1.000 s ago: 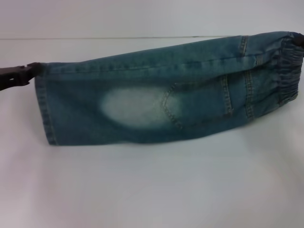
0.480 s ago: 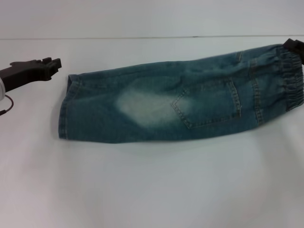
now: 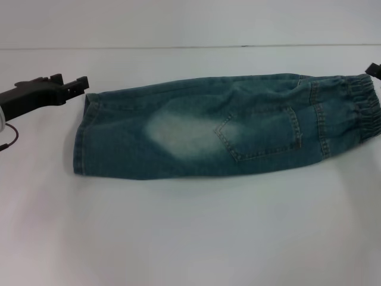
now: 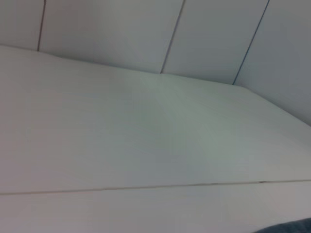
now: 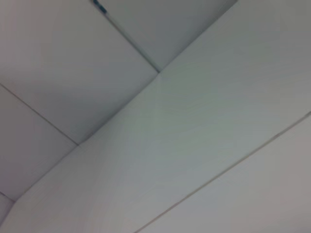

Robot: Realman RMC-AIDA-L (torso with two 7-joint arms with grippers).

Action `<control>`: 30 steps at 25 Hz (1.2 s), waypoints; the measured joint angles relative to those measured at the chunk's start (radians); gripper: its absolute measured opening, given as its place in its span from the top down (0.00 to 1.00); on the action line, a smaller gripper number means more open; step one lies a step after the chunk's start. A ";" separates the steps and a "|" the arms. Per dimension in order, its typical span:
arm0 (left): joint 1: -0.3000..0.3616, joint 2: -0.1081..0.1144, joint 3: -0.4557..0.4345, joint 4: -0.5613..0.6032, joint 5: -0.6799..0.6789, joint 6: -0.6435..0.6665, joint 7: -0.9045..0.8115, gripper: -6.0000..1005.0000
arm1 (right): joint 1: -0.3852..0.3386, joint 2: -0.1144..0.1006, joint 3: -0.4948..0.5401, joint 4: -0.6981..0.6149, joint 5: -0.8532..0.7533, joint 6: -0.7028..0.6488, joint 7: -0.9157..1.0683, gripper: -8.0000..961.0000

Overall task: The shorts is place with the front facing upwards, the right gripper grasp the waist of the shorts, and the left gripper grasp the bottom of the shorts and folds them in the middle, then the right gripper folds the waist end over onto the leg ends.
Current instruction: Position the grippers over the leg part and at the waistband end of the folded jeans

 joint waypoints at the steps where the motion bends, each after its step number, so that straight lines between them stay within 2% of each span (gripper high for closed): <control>1: 0.001 0.000 0.000 0.000 0.000 0.005 0.000 0.49 | -0.006 -0.005 -0.001 0.000 0.000 -0.001 -0.001 0.45; 2: 0.003 0.000 0.000 0.000 0.000 0.018 0.001 0.44 | -0.013 -0.011 -0.001 -0.001 -0.001 -0.006 0.000 0.41; 4: 0.006 -0.001 0.000 0.002 -0.001 0.056 0.001 0.27 | -0.028 -0.018 -0.004 -0.004 -0.006 -0.032 0.003 0.31; 7: 0.012 -0.002 0.000 0.008 -0.014 0.128 0.005 0.27 | -0.059 -0.018 -0.014 -0.021 -0.015 -0.071 -0.001 0.17; 11: 0.021 -0.005 0.000 -0.003 -0.053 0.207 0.043 0.27 | -0.085 0.002 -0.050 -0.067 -0.070 -0.084 -0.007 0.01; 19: 0.037 -0.008 0.053 -0.022 -0.082 0.221 0.063 0.27 | -0.041 0.016 -0.054 -0.076 -0.177 -0.025 -0.002 0.01; 24: 0.034 -0.007 0.063 -0.042 -0.083 0.217 0.063 0.27 | -0.010 0.013 -0.088 -0.070 -0.185 0.014 0.021 0.02; 30: 0.032 -0.008 0.085 -0.045 -0.100 0.218 0.071 0.27 | 0.014 0.005 -0.134 -0.078 -0.288 0.021 0.125 0.02</control>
